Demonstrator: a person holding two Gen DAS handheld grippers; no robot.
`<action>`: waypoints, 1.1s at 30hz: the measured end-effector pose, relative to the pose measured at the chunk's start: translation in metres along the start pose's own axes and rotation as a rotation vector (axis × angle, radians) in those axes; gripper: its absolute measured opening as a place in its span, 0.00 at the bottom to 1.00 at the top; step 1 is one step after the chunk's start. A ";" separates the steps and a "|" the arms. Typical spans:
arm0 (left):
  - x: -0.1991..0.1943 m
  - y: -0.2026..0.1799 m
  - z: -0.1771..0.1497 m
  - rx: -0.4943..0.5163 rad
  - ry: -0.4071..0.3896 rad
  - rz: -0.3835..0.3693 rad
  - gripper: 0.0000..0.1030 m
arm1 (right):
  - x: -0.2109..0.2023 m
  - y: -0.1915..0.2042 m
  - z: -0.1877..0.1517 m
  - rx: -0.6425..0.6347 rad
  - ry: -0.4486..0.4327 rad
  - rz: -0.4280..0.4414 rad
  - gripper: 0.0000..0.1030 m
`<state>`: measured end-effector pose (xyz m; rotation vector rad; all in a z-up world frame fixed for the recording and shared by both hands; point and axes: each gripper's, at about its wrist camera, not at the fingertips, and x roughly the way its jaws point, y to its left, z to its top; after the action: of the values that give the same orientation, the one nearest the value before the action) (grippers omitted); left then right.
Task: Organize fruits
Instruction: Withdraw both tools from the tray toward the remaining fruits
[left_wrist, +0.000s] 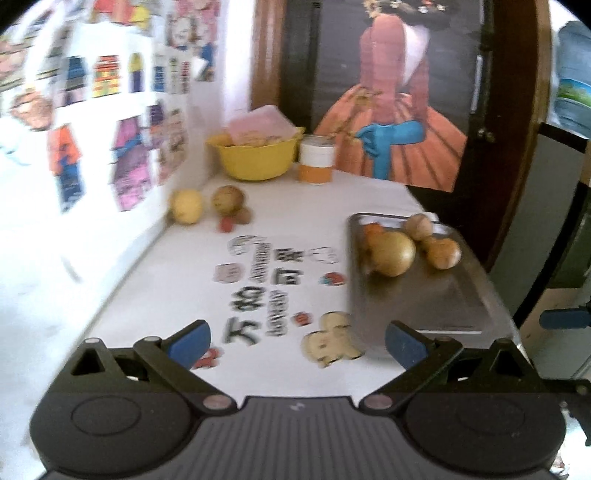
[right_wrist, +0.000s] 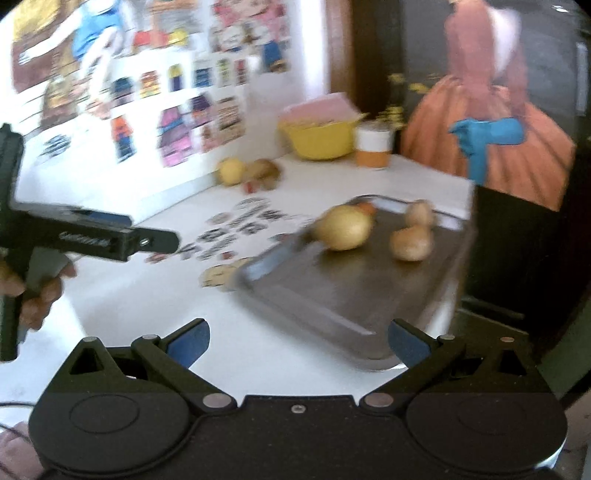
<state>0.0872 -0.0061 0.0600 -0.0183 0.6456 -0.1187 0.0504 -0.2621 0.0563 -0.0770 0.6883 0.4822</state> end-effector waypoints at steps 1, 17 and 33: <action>-0.005 0.007 0.000 -0.008 -0.001 0.017 0.99 | 0.000 0.009 0.004 -0.019 0.005 0.022 0.99; -0.033 0.082 0.005 -0.096 0.003 0.180 0.99 | 0.016 0.080 0.135 -0.169 -0.022 0.241 0.99; 0.067 0.075 0.086 -0.109 -0.037 0.147 1.00 | 0.148 0.008 0.260 0.004 0.079 0.189 0.99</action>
<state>0.2000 0.0592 0.0839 -0.0773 0.6134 0.0588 0.2993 -0.1371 0.1658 -0.0275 0.7775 0.6614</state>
